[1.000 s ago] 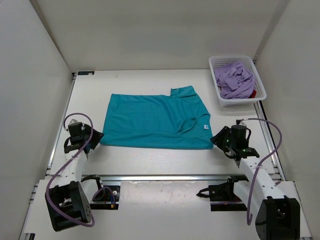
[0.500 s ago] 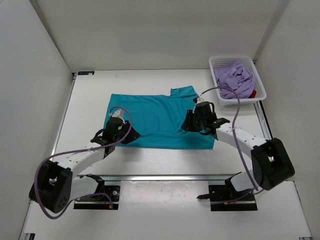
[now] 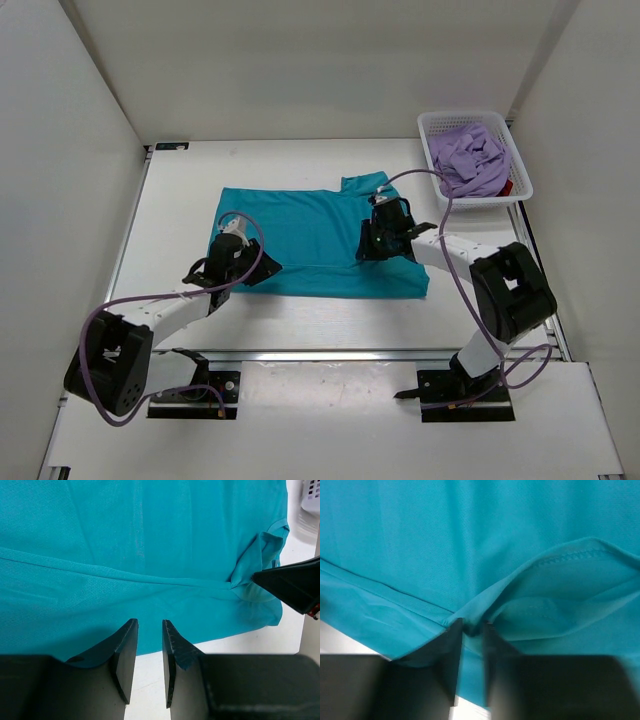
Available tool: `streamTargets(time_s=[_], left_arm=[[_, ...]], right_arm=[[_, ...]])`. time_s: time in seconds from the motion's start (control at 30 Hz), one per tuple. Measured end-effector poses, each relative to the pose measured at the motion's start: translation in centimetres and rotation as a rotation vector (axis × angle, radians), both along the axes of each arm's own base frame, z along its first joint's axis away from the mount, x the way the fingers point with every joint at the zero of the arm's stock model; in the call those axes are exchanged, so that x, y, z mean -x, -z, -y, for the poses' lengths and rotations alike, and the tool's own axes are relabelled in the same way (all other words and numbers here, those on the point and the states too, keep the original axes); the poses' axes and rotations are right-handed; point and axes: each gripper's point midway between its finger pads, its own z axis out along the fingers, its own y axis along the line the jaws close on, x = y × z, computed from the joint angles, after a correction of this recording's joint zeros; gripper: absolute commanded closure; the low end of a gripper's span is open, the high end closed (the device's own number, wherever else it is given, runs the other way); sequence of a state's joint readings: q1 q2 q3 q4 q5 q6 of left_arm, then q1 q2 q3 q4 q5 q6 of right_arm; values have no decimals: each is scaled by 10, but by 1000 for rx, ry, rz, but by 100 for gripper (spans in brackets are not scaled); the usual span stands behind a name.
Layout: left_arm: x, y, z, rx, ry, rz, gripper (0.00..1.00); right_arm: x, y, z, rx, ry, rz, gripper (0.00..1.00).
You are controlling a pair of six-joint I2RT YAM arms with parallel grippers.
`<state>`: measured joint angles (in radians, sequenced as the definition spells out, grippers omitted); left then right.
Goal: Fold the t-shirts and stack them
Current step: Fold the flattened tshirt in 1/3 of the way
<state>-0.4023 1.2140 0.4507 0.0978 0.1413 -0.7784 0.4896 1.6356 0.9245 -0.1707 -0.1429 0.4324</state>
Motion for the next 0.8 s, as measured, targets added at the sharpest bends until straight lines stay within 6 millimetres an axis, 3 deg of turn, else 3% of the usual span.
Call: streamTargets(time_s=[0.13,0.33,0.47,0.6,0.73,0.8], left_arm=[[0,2,1,6,1,-6,62],[-2,-1,3,17,2,5,63],[-2,-2,3,21,-1,8,62],[-4,-3,0,25,-11,10,61],[-5,-4,-2,22,-22,16,61],[-4,-3,-2,11,-18,13,62]], right_arm=[[-4,1,-4,3,-11,-11,99],[-23,-4,-25,28,-44,-7,99],[-45,-8,-40,63,-54,16,78],[-53,-8,-46,82,-62,23,67],[-49,-7,-45,108,-70,22,68],[-46,-10,-39,123,-58,37,75]])
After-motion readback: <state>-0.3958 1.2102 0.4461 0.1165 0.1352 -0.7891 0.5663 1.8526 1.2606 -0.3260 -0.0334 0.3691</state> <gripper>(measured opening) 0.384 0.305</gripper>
